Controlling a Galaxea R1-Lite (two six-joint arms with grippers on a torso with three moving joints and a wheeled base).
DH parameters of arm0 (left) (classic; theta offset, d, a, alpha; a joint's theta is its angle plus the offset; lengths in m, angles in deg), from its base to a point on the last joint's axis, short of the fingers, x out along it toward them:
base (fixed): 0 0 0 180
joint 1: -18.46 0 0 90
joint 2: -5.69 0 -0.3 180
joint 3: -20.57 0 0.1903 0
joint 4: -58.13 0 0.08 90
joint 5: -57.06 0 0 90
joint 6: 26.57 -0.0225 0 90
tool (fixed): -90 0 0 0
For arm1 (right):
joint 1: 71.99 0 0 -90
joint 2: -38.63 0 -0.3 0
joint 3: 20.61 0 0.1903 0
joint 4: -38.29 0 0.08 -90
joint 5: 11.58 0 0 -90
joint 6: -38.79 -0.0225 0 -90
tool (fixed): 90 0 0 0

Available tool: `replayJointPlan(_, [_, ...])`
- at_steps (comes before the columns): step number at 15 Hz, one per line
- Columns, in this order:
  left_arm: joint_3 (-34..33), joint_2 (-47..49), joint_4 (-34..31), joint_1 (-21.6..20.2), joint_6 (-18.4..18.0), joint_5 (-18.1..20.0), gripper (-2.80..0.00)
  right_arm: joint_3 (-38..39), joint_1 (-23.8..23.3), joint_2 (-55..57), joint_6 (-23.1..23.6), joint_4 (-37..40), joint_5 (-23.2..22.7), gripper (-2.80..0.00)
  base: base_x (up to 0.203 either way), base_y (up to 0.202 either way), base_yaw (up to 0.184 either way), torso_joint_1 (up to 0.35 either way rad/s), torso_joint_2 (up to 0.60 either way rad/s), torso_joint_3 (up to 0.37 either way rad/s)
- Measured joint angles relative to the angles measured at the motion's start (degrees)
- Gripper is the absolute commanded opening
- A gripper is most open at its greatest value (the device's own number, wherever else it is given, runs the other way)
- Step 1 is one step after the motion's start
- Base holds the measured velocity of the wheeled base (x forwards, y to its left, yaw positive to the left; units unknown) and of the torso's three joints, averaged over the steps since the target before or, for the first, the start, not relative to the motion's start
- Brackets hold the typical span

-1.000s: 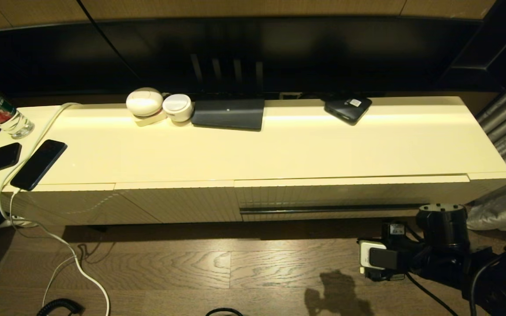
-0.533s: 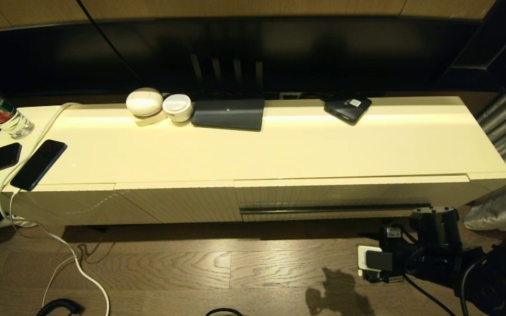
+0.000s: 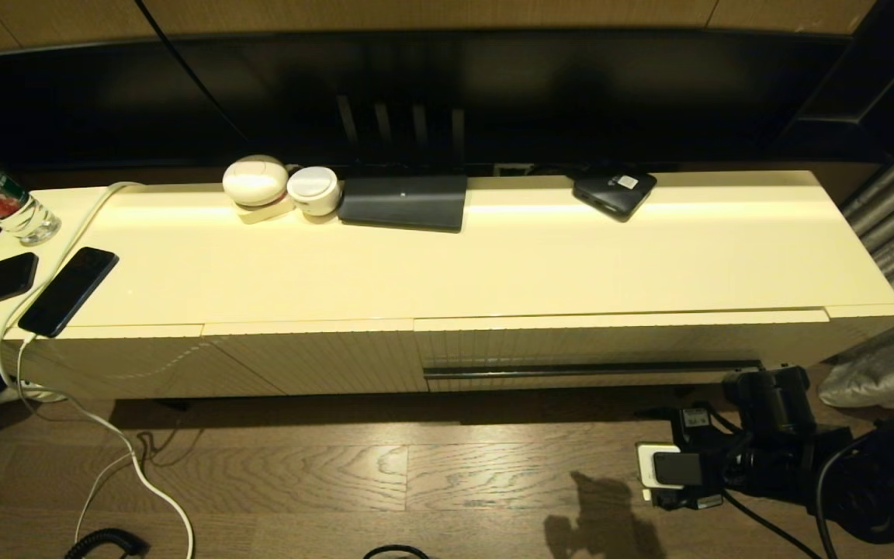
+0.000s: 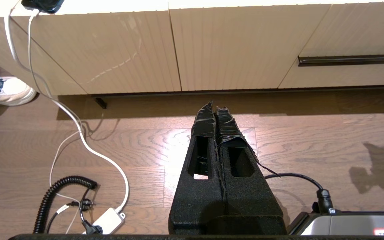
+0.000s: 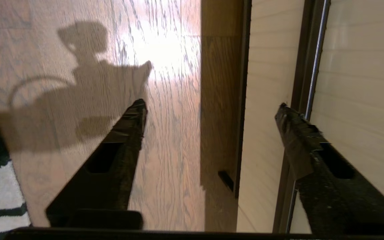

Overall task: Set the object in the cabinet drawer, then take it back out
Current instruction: Open the drawer

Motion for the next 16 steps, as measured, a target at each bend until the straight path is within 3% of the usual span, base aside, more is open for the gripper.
replayJointPlan(16, [0.00,0.00,0.03,0.00,0.00,0.05,-2.80,-12.18,-3.80,8.44,3.76,4.81,-0.80,0.00,0.000,0.000,0.000,0.000,0.00,0.000])
